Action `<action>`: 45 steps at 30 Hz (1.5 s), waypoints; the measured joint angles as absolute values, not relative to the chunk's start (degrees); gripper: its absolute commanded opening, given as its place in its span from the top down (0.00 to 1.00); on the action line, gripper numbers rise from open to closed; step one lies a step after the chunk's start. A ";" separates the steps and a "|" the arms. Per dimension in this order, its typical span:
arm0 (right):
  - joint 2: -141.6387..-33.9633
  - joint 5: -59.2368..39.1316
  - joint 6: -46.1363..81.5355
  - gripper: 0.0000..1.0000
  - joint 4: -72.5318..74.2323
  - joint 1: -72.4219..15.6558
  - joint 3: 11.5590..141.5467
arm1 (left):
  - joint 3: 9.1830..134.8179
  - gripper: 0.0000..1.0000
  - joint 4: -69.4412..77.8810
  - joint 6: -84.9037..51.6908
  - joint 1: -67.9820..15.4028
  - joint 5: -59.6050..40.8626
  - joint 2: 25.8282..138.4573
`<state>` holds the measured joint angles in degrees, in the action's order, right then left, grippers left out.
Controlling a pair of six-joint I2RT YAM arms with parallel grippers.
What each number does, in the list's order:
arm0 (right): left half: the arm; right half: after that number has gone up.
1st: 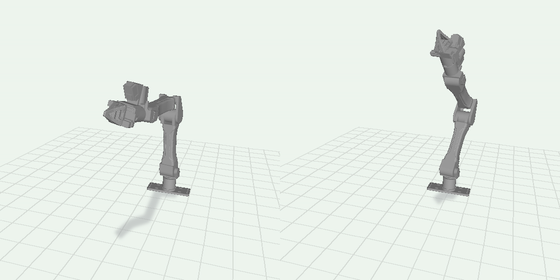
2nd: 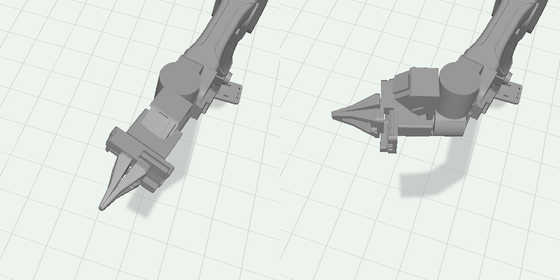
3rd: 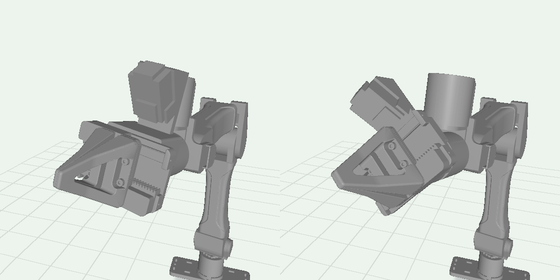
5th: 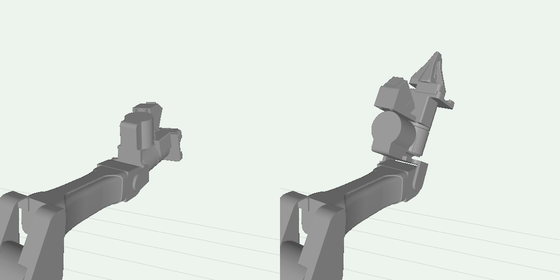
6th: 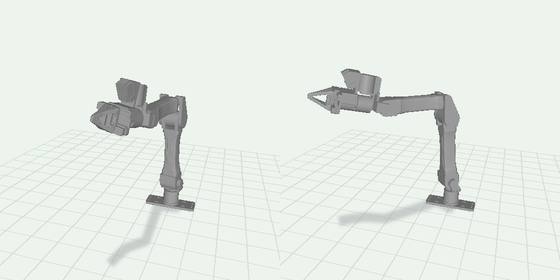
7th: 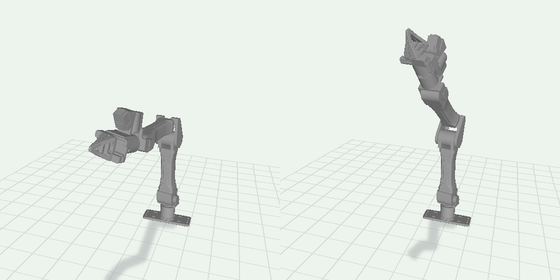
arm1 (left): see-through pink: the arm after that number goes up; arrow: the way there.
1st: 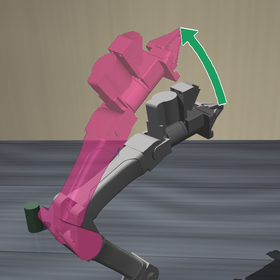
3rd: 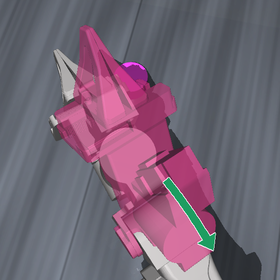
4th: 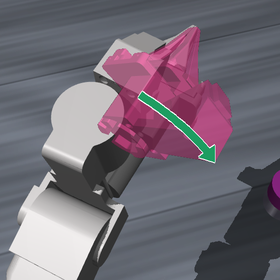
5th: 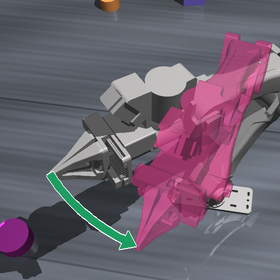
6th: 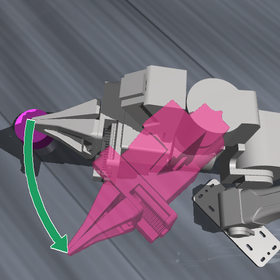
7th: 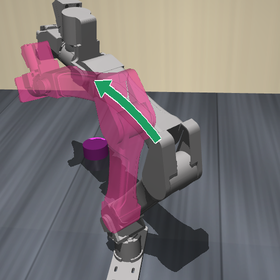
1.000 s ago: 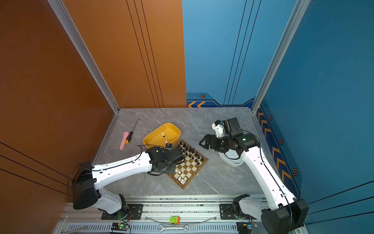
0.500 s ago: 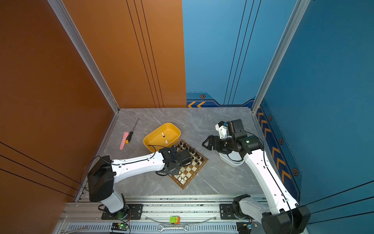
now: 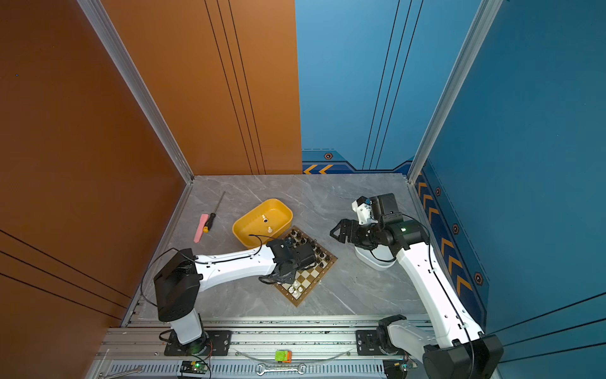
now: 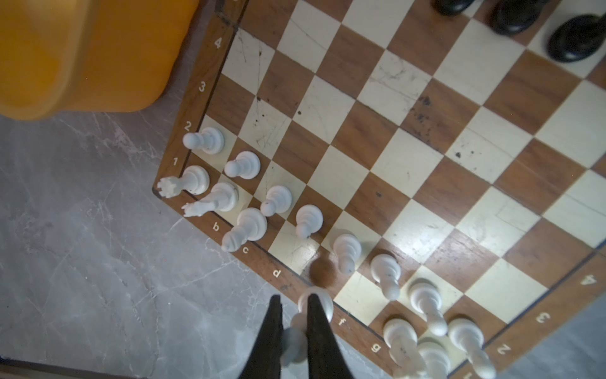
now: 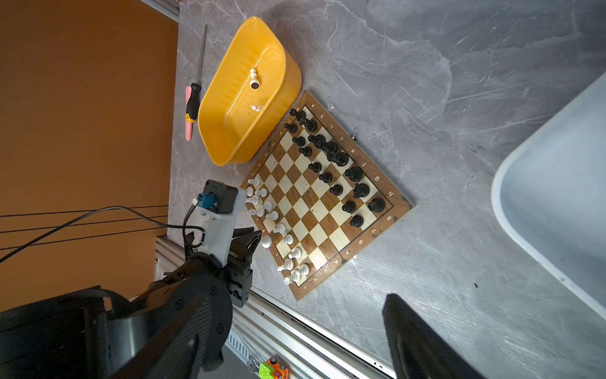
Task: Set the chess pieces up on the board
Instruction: 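Lower the pawn onto a near-rank square beside the white pieces and open the left gripper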
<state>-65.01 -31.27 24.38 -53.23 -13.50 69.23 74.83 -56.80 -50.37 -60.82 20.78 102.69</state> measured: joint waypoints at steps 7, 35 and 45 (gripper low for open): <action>-65.01 -31.24 24.03 0.15 -53.58 -13.47 69.23 | 74.83 0.86 -56.36 -50.37 -60.97 22.22 104.27; -66.78 -30.83 23.73 0.15 -54.92 -13.61 69.76 | 74.30 0.84 -53.74 -50.41 -62.33 25.54 104.81; -67.20 -30.59 23.38 0.15 -54.96 -13.98 70.02 | 73.84 0.84 -53.60 -50.48 -62.83 25.50 104.81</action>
<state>-67.20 -30.59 23.38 -54.96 -13.98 70.02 73.84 -53.60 -50.48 -62.83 25.50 104.81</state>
